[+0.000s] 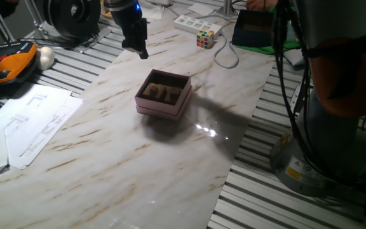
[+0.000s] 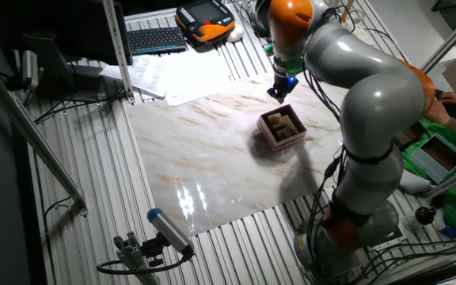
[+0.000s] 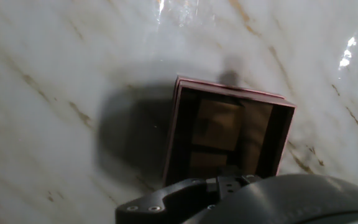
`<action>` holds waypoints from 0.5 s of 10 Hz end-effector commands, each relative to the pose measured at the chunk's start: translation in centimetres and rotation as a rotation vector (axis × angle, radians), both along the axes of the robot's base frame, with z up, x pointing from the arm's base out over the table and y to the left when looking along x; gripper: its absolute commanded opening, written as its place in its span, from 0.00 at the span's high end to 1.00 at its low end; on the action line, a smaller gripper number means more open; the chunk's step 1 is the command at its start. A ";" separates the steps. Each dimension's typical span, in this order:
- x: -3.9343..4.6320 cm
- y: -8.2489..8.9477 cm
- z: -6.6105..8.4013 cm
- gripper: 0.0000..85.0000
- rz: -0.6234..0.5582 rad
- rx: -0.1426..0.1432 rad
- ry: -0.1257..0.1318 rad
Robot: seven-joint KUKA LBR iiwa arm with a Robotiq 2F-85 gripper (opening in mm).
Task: Take everything out of the gift box
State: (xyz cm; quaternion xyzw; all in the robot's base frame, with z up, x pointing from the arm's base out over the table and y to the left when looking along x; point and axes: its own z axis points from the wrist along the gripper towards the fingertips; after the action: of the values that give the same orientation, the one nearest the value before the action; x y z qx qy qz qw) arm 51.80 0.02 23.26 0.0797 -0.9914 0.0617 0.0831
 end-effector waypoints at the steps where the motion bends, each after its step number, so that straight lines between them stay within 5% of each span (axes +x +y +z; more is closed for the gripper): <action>1: 0.41 -0.2 -1.3 0.40 -0.006 0.003 0.007; 3: 1.83 -0.7 -4.5 0.40 0.008 0.015 0.015; 5: 1.94 -1.9 -7.7 0.40 0.016 0.051 0.001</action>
State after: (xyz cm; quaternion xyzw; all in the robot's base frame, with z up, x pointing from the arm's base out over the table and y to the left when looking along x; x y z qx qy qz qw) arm 53.67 -1.85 18.08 0.0903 -0.9921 0.0373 0.0785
